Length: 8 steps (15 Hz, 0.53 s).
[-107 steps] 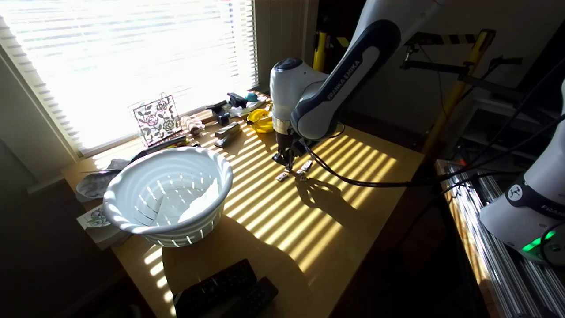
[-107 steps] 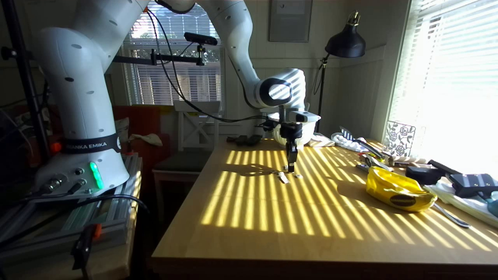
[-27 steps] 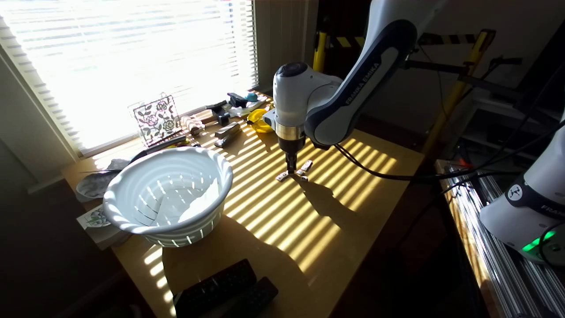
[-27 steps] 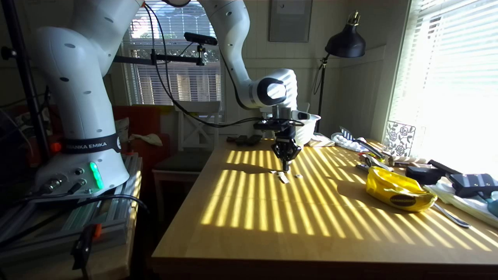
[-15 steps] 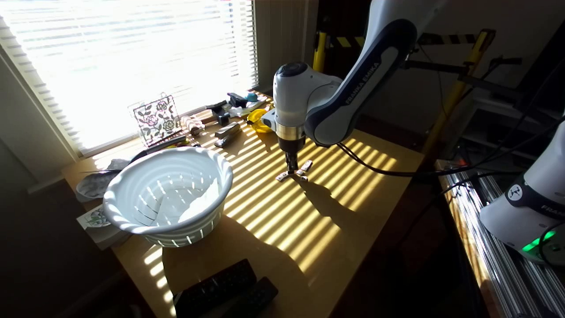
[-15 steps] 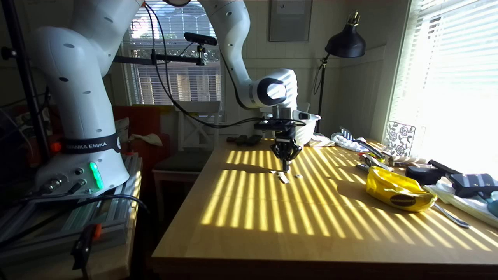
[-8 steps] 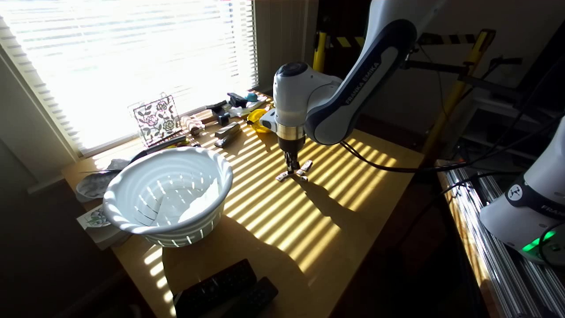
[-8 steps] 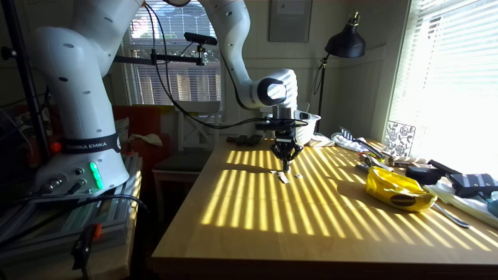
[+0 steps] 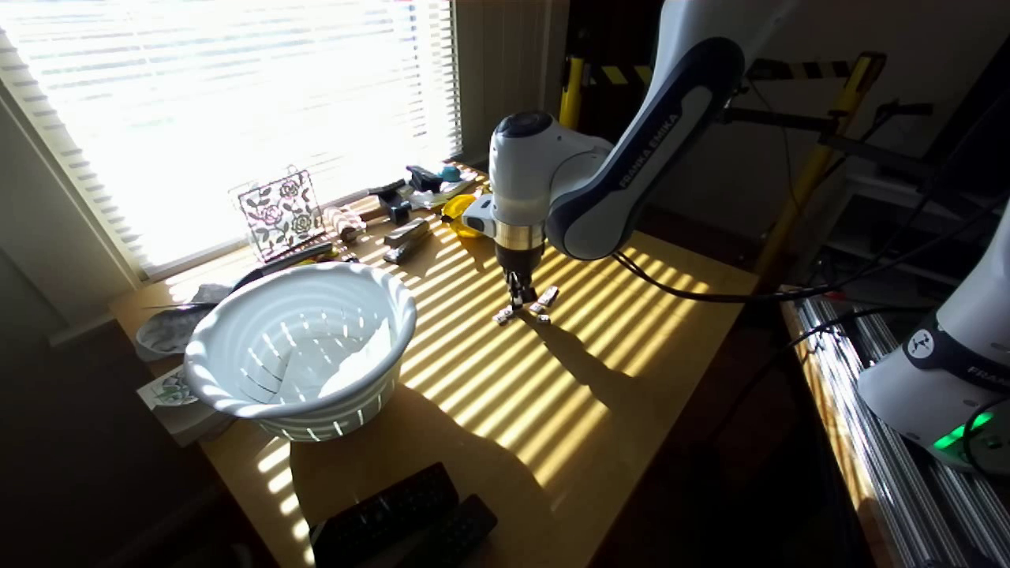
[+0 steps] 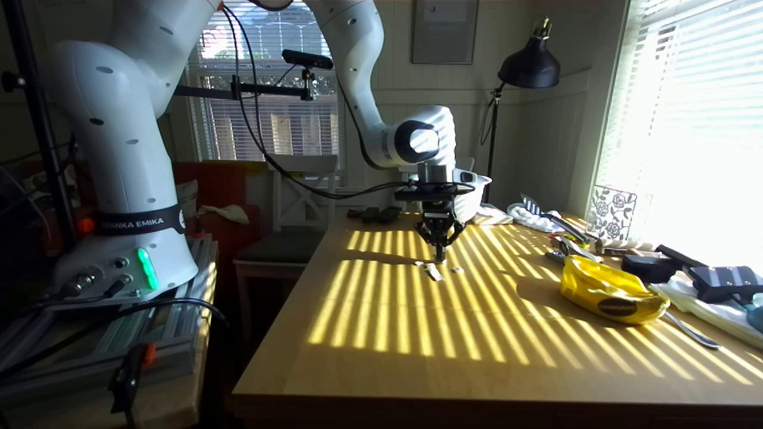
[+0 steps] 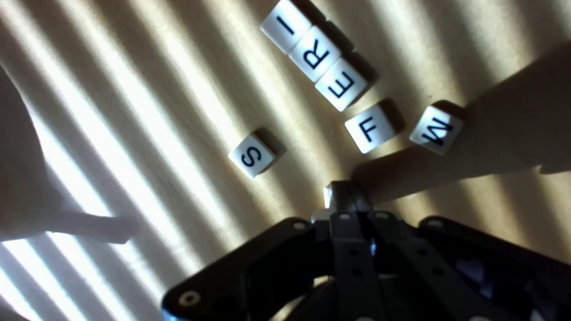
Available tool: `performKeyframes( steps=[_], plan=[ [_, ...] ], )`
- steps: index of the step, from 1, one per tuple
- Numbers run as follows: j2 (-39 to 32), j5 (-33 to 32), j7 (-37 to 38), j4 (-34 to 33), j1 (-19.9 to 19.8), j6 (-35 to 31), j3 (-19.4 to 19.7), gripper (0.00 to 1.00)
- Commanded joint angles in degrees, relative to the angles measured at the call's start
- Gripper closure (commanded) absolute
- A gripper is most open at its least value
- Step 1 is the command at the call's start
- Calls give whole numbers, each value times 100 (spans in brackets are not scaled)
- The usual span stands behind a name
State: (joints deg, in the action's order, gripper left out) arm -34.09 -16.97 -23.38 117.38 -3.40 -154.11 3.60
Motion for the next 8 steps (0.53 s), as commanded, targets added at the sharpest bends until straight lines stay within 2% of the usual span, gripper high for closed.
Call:
performKeyframes(
  steps=[1,8],
  plan=[
    [-138,-199,-263,-44,-125,-160,-90,100],
    [-33,-204,-655,25,-214,-99,-168,100]
  ],
)
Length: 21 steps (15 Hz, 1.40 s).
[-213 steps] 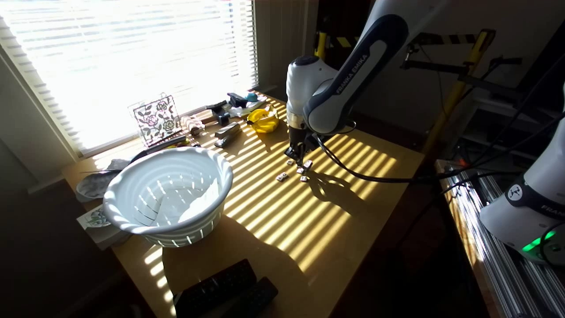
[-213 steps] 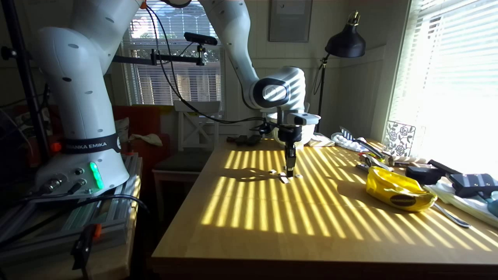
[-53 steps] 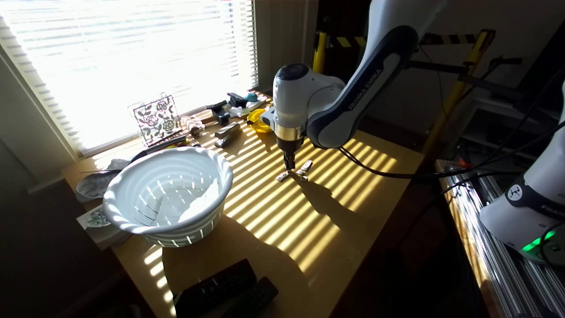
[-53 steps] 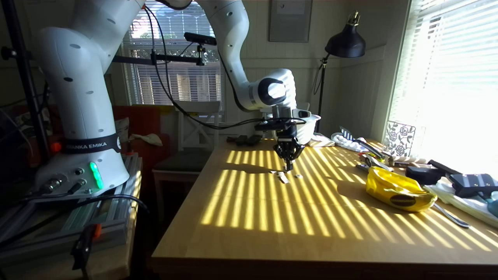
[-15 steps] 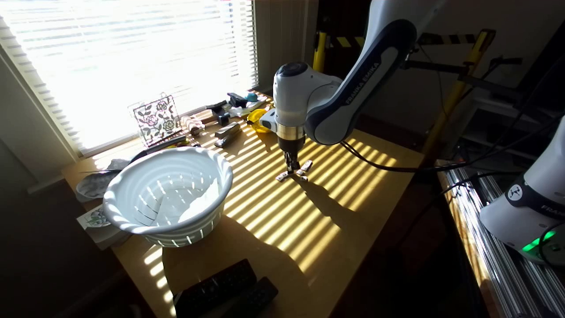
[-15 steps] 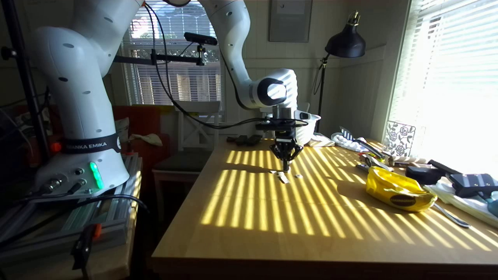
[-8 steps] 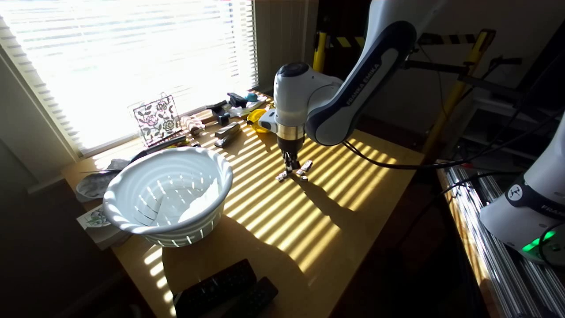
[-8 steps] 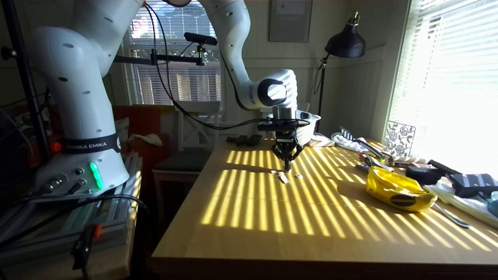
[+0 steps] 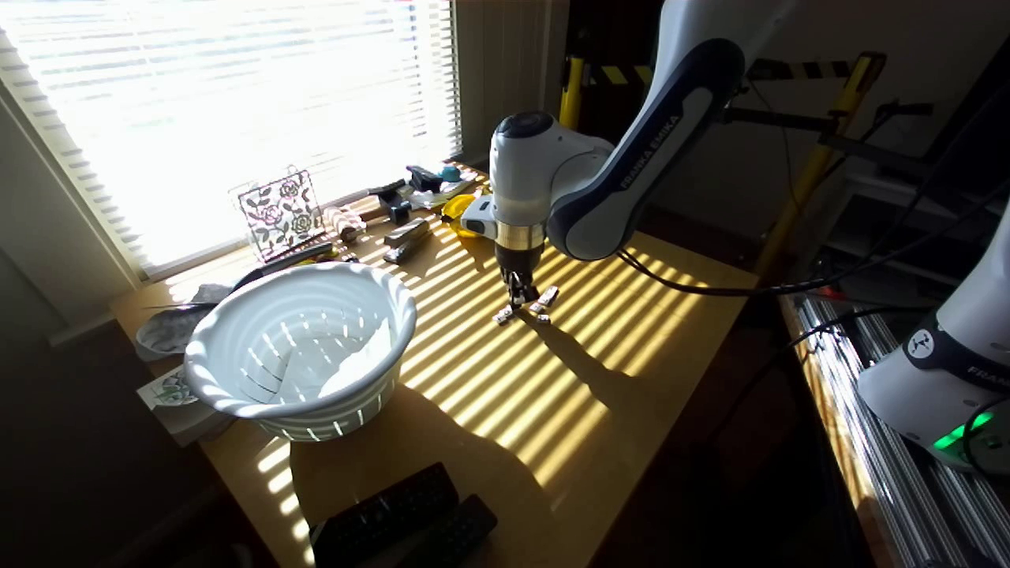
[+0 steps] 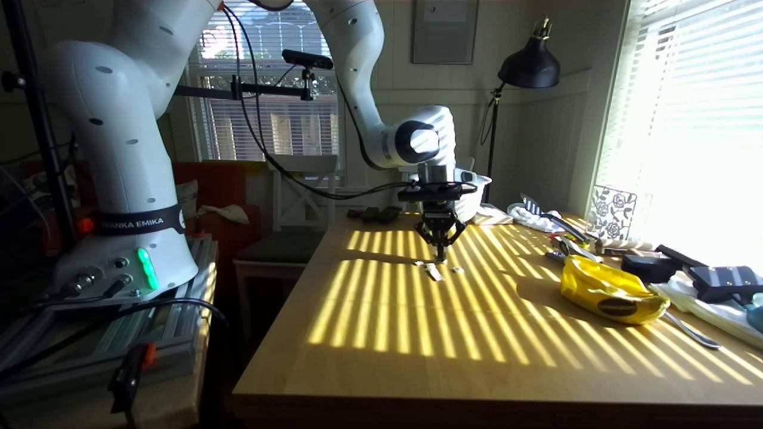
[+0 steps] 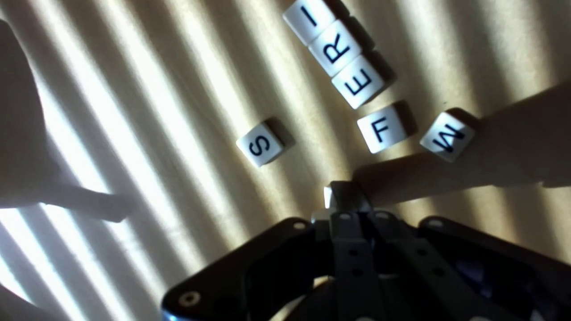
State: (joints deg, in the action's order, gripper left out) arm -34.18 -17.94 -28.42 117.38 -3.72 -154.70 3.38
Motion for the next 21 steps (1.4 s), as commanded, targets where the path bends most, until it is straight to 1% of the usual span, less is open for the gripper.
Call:
performKeyframes(
  steps=[1,4,13,18,21],
  plan=[
    [21,-102,-147,41,-181,5,-143,100],
    [142,-28,-145,95,-248,59,-190,100],
    [370,535,393,101,-391,309,-359,100],
    [435,747,1022,64,-261,266,-260,100],
    [463,782,1556,37,-154,214,-170,100]
  ],
)
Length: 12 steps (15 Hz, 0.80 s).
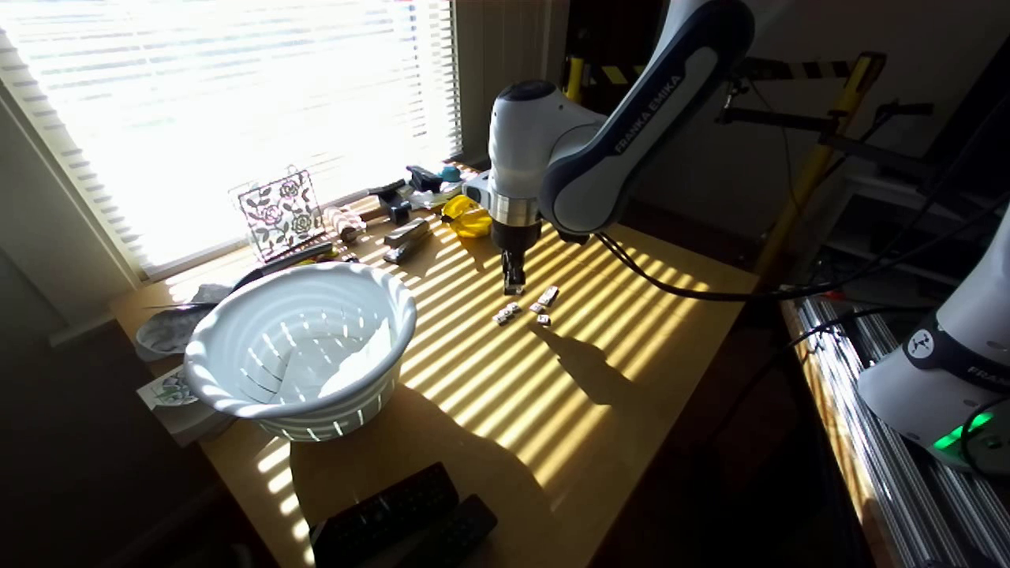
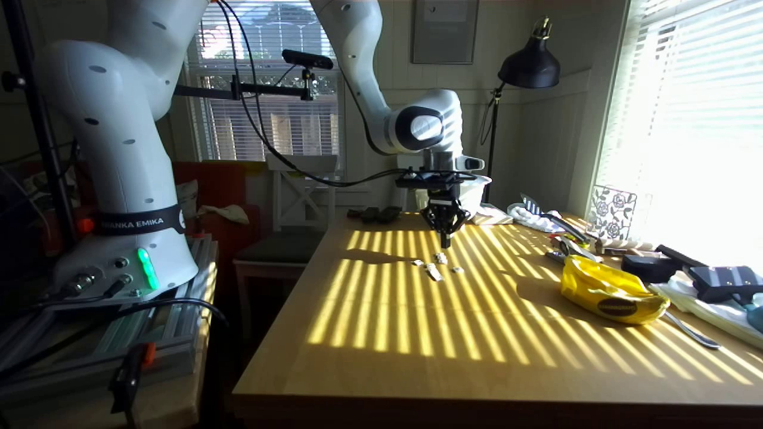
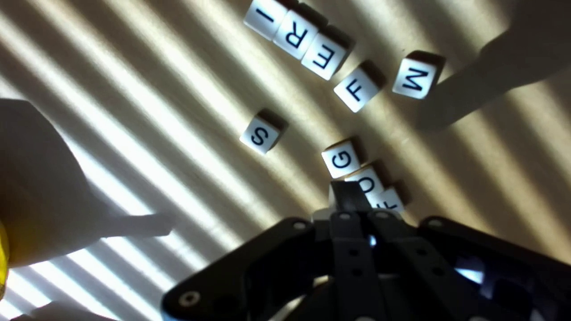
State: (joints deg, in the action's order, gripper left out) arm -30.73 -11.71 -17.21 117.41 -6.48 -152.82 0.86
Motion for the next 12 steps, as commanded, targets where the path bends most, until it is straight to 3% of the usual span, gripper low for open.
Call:
performKeyframes(
  steps=[1,12],
  plan=[
    [128,190,617,19,148,57,98,100],
    [286,601,2067,-33,365,154,240,100]
  ],
)
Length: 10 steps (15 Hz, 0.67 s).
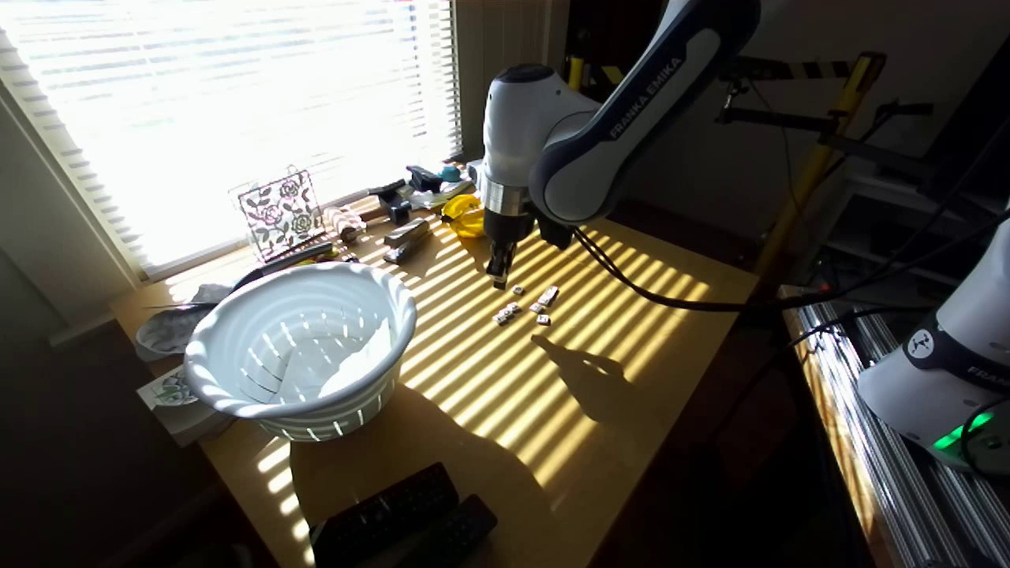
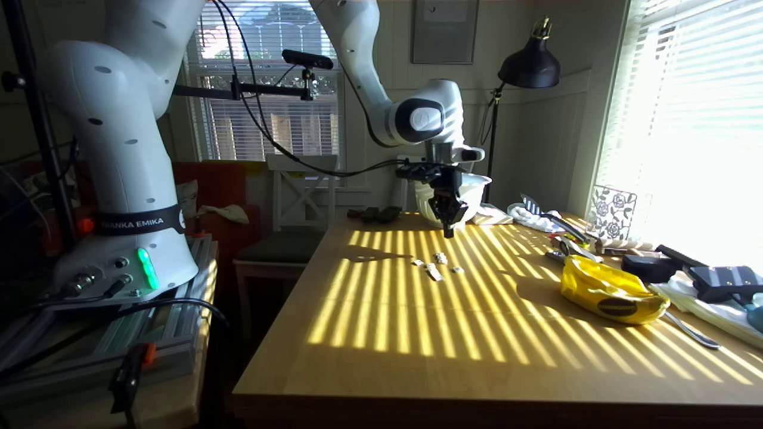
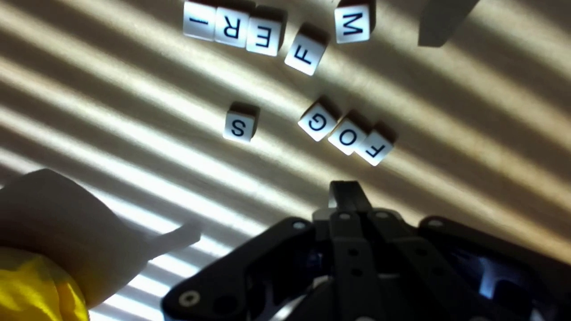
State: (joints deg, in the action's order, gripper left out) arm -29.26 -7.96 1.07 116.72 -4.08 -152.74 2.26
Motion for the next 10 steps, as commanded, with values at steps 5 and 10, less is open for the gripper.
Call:
performKeyframes(
  steps=[5,10],
  plan=[
    [258,306,500,79,163,168,123,100],
    [498,425,480,132,127,412,75,100]
  ],
)
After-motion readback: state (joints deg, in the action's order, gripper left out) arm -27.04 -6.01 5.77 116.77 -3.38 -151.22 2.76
